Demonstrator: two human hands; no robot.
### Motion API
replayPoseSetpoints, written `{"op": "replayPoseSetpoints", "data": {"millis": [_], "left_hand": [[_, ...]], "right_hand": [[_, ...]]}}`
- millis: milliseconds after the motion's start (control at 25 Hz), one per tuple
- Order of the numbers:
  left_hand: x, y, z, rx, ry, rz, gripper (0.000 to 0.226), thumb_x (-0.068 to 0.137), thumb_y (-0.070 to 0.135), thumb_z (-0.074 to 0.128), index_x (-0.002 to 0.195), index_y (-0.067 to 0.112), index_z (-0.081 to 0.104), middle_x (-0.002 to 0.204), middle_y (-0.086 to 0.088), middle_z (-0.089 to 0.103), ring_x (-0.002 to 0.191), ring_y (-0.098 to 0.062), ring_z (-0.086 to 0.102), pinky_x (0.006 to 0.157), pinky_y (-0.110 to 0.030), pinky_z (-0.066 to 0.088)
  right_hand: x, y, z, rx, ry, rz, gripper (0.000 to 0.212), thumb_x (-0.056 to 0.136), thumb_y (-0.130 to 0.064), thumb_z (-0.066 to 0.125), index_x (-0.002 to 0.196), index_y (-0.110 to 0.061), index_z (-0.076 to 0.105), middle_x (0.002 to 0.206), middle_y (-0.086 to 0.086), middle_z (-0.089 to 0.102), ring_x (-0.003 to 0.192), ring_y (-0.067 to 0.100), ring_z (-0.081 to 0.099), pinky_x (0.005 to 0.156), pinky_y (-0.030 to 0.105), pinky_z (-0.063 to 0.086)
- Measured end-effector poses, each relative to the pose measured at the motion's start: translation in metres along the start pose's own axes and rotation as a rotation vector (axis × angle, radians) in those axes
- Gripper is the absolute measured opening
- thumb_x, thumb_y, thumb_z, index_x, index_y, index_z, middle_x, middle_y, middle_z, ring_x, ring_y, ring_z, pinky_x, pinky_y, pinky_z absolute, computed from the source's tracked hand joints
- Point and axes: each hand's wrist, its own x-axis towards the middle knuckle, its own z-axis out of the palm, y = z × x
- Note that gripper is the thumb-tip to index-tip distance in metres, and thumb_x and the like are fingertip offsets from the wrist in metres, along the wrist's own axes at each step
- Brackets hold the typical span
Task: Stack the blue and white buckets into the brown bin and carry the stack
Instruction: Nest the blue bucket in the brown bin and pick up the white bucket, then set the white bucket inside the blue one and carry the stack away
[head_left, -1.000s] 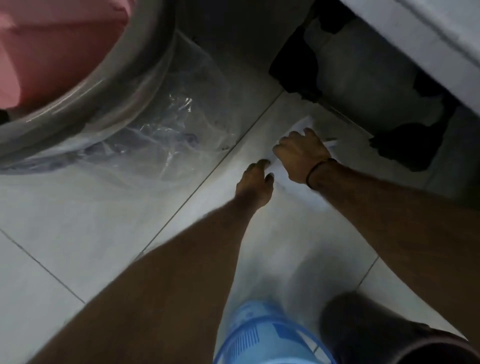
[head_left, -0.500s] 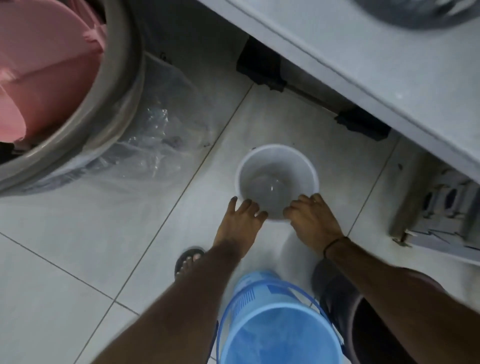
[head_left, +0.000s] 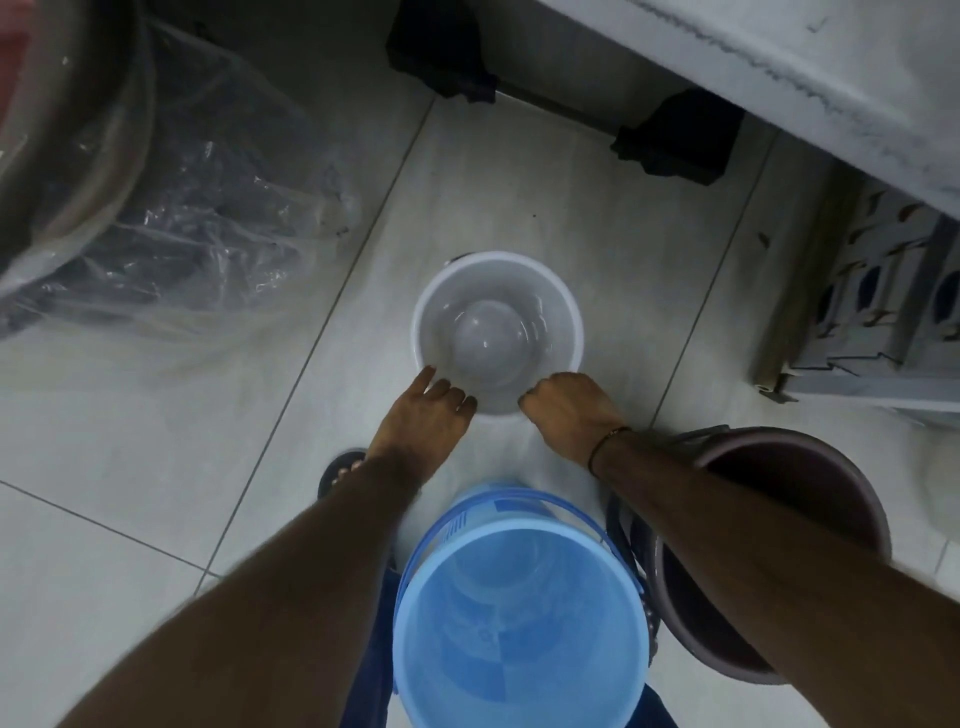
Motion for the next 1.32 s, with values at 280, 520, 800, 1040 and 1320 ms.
{"op": "replayPoseSetpoints", "data": {"millis": [280,520,800,1040,1320], "left_hand": [[-0.059,0.031,-0.144,-0.011,-0.029,-0.077,0.025,0.069,0.004,0.075,0.092,0.015,0.073,0.084,-0.006,0.075,0.087,-0.029,0.068,0.103,-0.044,0.049],[-0.186,0.150,-0.272,-0.153,-0.113,-0.269,0.030,0.070,0.009,0.076,0.097,0.017,0.068,0.092,-0.001,0.072,0.094,-0.025,0.065,0.107,-0.041,0.041],[-0.258,0.250,-0.200,-0.222,-0.058,-0.259,0.039,0.044,0.010,0.094,0.080,0.012,0.078,0.080,-0.006,0.077,0.077,-0.027,0.073,0.093,-0.041,0.050],[-0.278,0.259,-0.099,-0.198,-0.175,-0.186,0.032,0.059,0.006,0.085,0.088,0.013,0.076,0.083,-0.004,0.075,0.083,-0.026,0.070,0.091,-0.042,0.057],[-0.275,0.247,-0.043,-0.475,-0.063,-0.492,0.030,0.068,0.005,0.079,0.098,0.007,0.074,0.105,-0.012,0.071,0.094,-0.033,0.065,0.083,-0.042,0.056]], "right_hand": [[-0.096,-0.036,-0.118,-0.030,-0.058,-0.020,0.017,0.079,0.003,0.059,0.088,-0.007,0.069,0.093,0.015,0.071,0.085,0.035,0.069,0.069,0.034,0.049],[-0.263,-0.109,-0.192,-0.080,-0.088,-0.107,0.017,0.087,-0.005,0.056,0.095,-0.014,0.069,0.098,0.009,0.073,0.090,0.032,0.068,0.077,0.036,0.050],[-0.318,-0.161,-0.079,-0.190,-0.331,-0.184,0.010,0.081,-0.007,0.066,0.083,-0.015,0.071,0.083,0.008,0.074,0.076,0.028,0.068,0.070,0.035,0.050],[-0.303,-0.178,0.008,-0.108,-0.336,-0.105,0.003,0.079,-0.013,0.071,0.080,-0.016,0.073,0.078,0.007,0.074,0.074,0.026,0.070,0.072,0.034,0.053],[-0.279,-0.192,0.067,0.158,-0.102,0.117,0.015,0.084,-0.022,0.061,0.095,-0.014,0.066,0.089,0.008,0.072,0.083,0.029,0.065,0.078,0.038,0.050]]}}
